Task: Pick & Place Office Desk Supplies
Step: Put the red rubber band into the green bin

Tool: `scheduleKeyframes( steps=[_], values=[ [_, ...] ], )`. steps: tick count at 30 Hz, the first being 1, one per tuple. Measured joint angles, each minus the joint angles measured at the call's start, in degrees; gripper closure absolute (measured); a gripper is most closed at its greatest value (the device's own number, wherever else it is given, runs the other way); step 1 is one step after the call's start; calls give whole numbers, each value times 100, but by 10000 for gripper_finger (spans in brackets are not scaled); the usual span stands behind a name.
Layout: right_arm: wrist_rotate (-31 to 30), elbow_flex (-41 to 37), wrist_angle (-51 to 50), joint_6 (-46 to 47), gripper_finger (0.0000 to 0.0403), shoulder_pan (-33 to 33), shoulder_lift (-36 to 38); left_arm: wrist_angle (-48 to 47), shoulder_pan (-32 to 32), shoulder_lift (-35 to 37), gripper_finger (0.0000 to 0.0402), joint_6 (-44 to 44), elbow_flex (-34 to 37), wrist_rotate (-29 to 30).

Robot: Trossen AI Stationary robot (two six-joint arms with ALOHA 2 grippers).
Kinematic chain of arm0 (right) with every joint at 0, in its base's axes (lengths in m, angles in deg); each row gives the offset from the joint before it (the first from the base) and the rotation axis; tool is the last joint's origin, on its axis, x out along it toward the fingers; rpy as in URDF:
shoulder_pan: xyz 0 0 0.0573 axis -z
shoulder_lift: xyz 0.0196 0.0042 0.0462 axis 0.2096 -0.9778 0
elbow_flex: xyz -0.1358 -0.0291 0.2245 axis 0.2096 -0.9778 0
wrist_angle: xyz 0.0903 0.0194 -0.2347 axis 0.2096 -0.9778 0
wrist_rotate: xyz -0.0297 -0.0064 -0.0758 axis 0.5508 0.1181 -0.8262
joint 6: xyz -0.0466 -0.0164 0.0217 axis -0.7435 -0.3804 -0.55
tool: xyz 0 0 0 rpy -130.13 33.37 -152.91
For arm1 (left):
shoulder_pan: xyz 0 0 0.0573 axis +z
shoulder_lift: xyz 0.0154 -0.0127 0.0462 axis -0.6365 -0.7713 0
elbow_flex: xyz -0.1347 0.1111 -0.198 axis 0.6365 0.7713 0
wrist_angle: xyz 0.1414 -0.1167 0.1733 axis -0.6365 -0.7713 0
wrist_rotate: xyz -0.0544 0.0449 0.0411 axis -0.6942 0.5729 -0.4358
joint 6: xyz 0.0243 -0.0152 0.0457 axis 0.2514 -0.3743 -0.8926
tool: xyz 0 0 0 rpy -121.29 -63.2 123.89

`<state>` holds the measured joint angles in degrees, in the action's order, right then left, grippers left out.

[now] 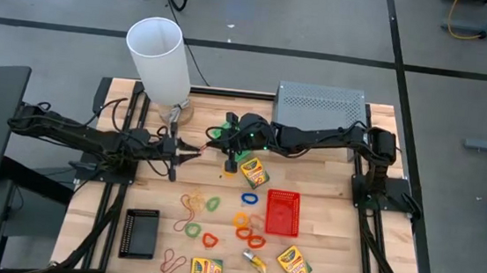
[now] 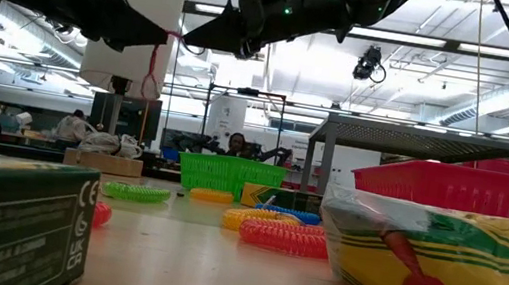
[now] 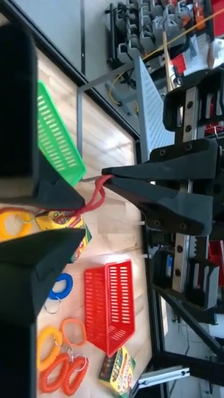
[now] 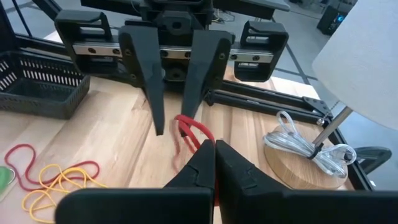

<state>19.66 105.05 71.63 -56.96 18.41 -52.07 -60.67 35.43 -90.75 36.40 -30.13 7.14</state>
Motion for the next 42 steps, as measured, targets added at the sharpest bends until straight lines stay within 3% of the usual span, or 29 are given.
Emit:
scheduleKeyframes(
  steps=[7,12,16,20,27,42],
  values=[
    [-7,0,-2,-1,402,2,0,0,-7,0,219,231,0,53],
    [-8,0,-77,-37,402,4,0,0,-7,8,136,252,0,-387],
    [-104,0,-194,-91,403,4,0,13,-7,104,100,212,0,-708],
    [-105,0,-332,-93,403,4,0,-68,-7,304,91,200,0,-561],
    [-136,0,-583,-108,403,4,0,-989,0,622,90,178,-4,690],
    [-2337,0,-1267,-1013,403,132,127,-1100,-4,625,90,351,-4,470]
  ],
)
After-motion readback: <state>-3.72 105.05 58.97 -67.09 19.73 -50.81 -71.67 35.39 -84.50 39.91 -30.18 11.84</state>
